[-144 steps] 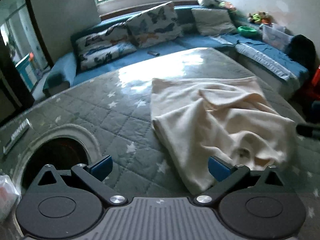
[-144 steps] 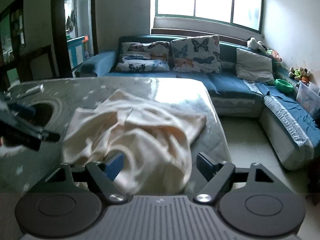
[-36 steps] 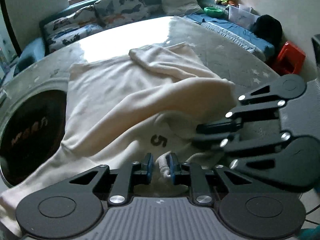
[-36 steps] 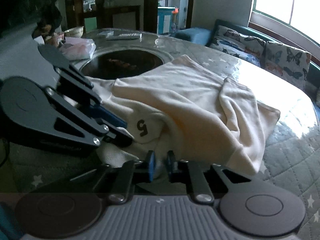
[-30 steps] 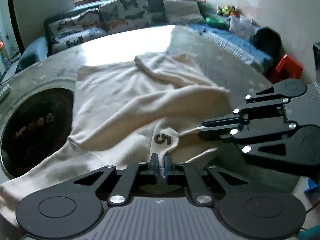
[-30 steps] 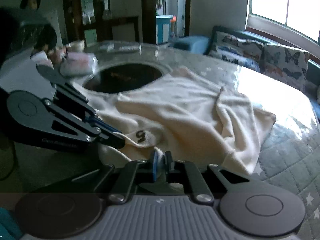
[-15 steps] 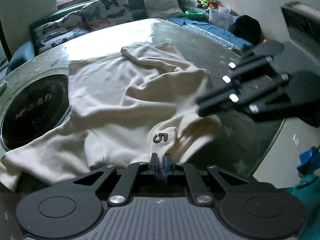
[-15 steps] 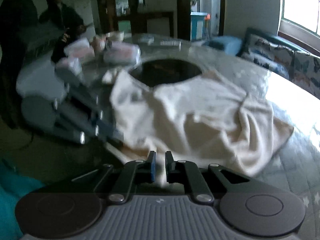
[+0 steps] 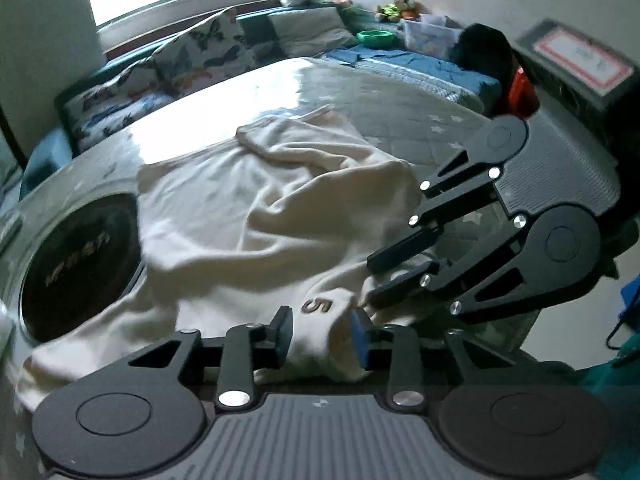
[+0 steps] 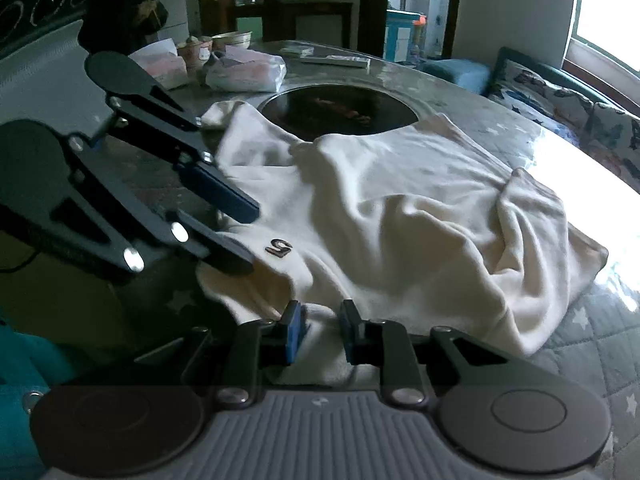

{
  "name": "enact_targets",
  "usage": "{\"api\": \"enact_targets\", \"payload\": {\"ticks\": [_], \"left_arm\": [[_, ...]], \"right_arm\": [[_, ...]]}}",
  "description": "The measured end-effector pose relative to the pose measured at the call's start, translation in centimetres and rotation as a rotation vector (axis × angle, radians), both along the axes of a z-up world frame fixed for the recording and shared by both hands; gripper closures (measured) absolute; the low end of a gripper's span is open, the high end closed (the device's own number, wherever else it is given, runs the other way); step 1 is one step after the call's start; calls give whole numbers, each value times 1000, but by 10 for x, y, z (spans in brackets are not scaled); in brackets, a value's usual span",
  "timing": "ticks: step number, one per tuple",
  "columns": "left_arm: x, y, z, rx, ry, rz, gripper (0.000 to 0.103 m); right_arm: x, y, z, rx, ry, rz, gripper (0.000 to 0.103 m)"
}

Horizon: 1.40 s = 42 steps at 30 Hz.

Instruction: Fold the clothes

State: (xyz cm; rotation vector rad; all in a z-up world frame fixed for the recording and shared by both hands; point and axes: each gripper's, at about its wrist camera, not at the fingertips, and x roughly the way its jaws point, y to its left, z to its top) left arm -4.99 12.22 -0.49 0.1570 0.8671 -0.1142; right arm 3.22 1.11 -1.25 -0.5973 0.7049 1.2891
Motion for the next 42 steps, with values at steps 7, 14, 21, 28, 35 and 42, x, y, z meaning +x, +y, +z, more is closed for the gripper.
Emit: {"api": "enact_targets", "payload": {"ticks": [7, 14, 21, 28, 35, 42], "left_arm": [[5, 8, -6, -45, -20, -8, 95], [-29, 12, 19, -127, -96, -73, 98], [-28, 3, 8, -84, -52, -102, 95], [11, 3, 12, -77, -92, -39, 69], [50, -2, -23, -201, -14, -11, 71], [48, -2, -32, -265, -7, -1, 71]], "right_arm": [[0, -11, 16, 49, 10, -33, 97], [-13, -32, 41, 95, 61, 10, 102], [-5, -35, 34, 60, 95, -13, 97], [31, -36, 57, 123, 12, -118, 89], [112, -13, 53, 120, -12, -298, 80], [195, 16, 16, 78, 83, -451, 78]]}}
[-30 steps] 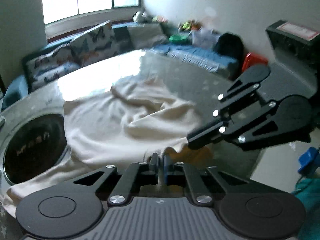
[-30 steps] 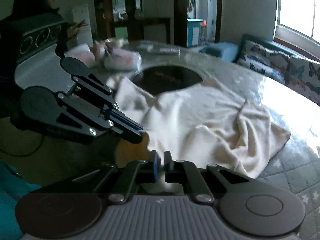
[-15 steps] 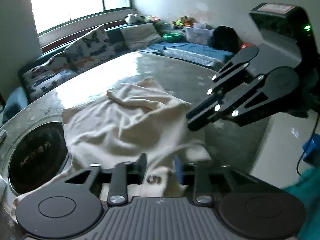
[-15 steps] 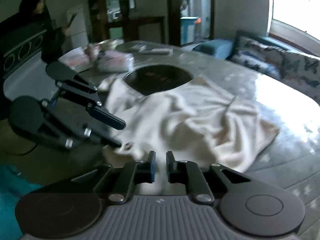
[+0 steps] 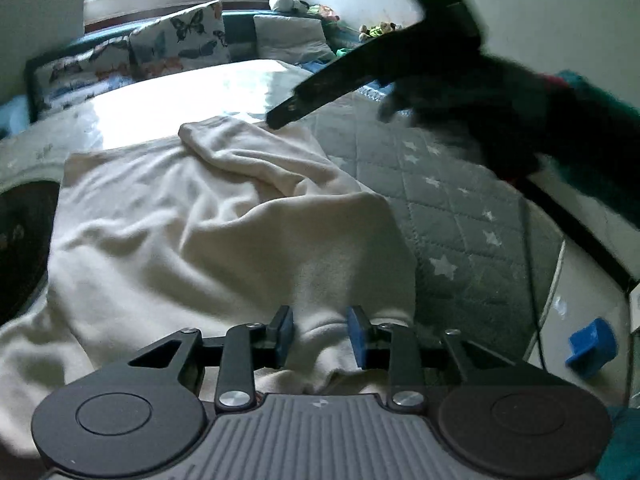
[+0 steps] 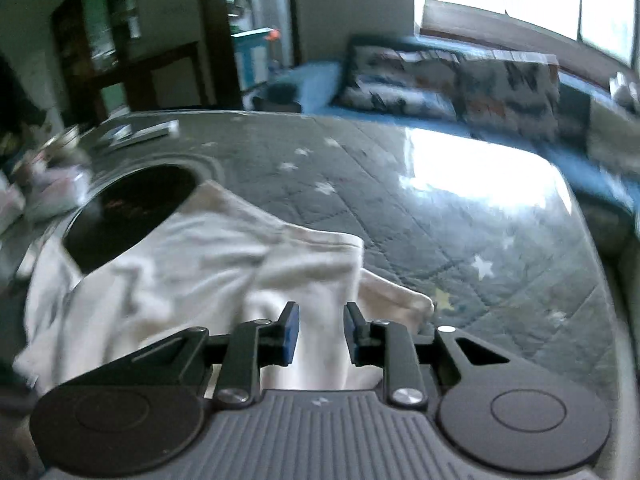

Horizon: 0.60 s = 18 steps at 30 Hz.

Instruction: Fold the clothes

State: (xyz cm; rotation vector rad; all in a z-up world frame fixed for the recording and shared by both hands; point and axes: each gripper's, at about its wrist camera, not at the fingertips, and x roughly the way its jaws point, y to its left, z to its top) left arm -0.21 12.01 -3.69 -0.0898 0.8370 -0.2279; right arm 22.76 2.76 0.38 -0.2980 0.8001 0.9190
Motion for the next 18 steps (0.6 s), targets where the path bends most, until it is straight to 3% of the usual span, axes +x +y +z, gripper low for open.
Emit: {"api": "enact_targets", "payload": {"ticks": [7, 9, 10, 18], "left_arm": [[-2, -1, 0, -4, -2, -21, 71], [-2, -2, 0, 2, -4, -27, 71], [-2, -3, 0, 7, -5, -27, 70], [-3, -8, 1, 34, -6, -36, 67]], "right_arm": [[30, 19, -30, 13, 77, -59, 76], [31, 18, -30, 26, 85, -51, 89], [28, 18, -28, 24, 77, -45, 100], [7, -24, 9, -12, -121, -110, 101]]}}
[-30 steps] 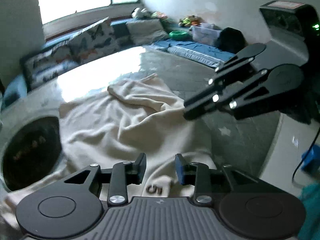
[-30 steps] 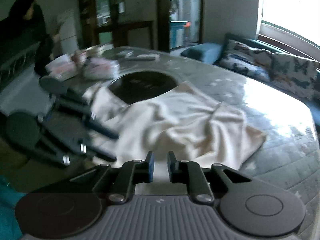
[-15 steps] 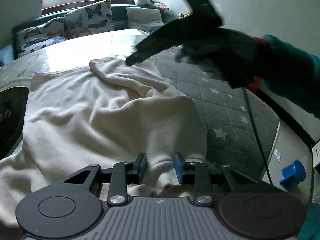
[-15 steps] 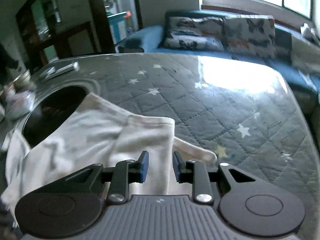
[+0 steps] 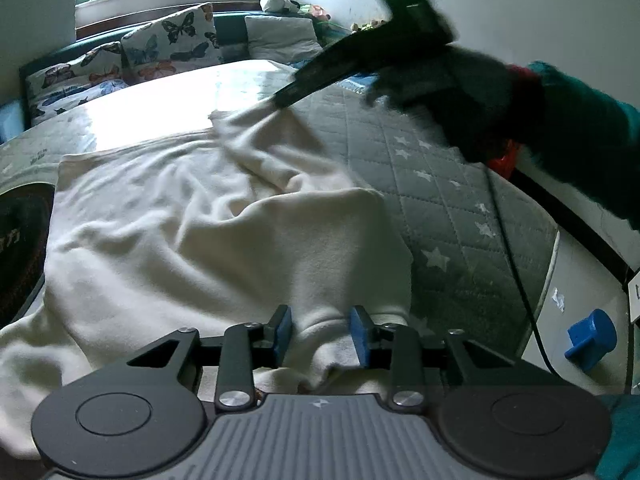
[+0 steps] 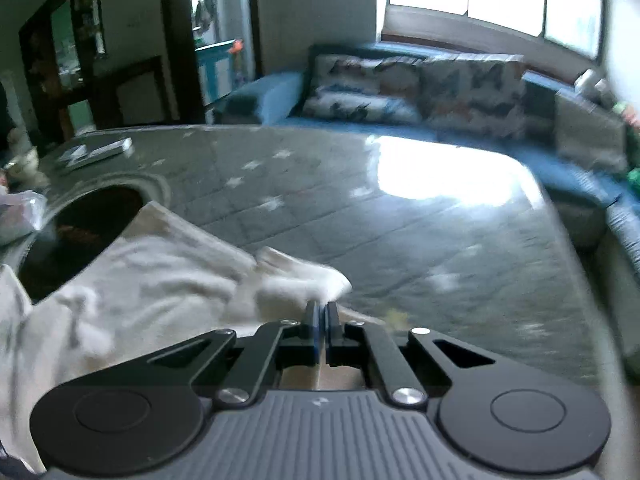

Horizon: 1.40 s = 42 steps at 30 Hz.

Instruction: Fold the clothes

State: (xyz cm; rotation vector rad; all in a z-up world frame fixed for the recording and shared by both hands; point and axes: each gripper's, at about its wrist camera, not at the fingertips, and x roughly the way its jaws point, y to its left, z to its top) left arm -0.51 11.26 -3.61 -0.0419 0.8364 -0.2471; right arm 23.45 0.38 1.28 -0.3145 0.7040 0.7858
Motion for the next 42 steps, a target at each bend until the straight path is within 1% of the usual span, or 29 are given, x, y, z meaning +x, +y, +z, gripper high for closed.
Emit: {"api": "enact_targets", "payload": {"ticks": [4, 7, 8, 10, 12, 15, 18, 20, 22, 25, 28, 32, 35, 37, 39, 42], "left_arm": [[-2, -2, 0, 17, -4, -5, 66], [-2, -5, -1, 19, -1, -14, 65], [-3, -6, -1, 22, -2, -18, 64], [-4, -7, -1, 31, -3, -26, 62], [-5, -7, -1, 28, 1, -27, 62], [-5, -4, 2, 18, 14, -19, 62], [-7, -2, 8, 16, 20, -10, 62], [-10, 0, 15, 18, 9, -3, 61], [-12, 4, 24, 27, -9, 12, 59], [-11, 14, 36, 56, -37, 60, 56], [-6, 31, 45, 82, -49, 122, 54], [7, 59, 49, 106, -38, 217, 53], [15, 81, 48, 101, -19, 271, 52], [20, 95, 48, 99, -10, 308, 49], [24, 108, 47, 96, 2, 345, 47], [38, 126, 44, 103, 30, 396, 45]], "right_arm": [[0, -43, 18, -41, -62, -98, 101], [-4, -79, 20, -91, -90, -174, 101], [-6, -93, 19, -127, -111, -202, 101], [-8, -114, 14, -166, -104, -248, 101], [-12, -125, 14, -158, -92, -256, 101], [-19, -140, 15, -137, -73, -262, 97], [-36, -133, 25, -80, -75, -192, 93], [-46, -120, 30, -52, -70, -124, 83], [-57, -100, 31, -30, -57, -34, 78], [-66, -66, 25, -25, -33, 64, 77], [-68, -39, 10, -39, -10, 114, 75], [-58, -31, -12, -63, 25, 91, 75], [-46, -46, -27, -79, 60, 40, 75], [-43, -62, -31, -76, 71, 16, 73], [-41, -78, -33, -77, 81, -8, 73], [-44, -94, -31, -118, 76, -11, 72]]}}
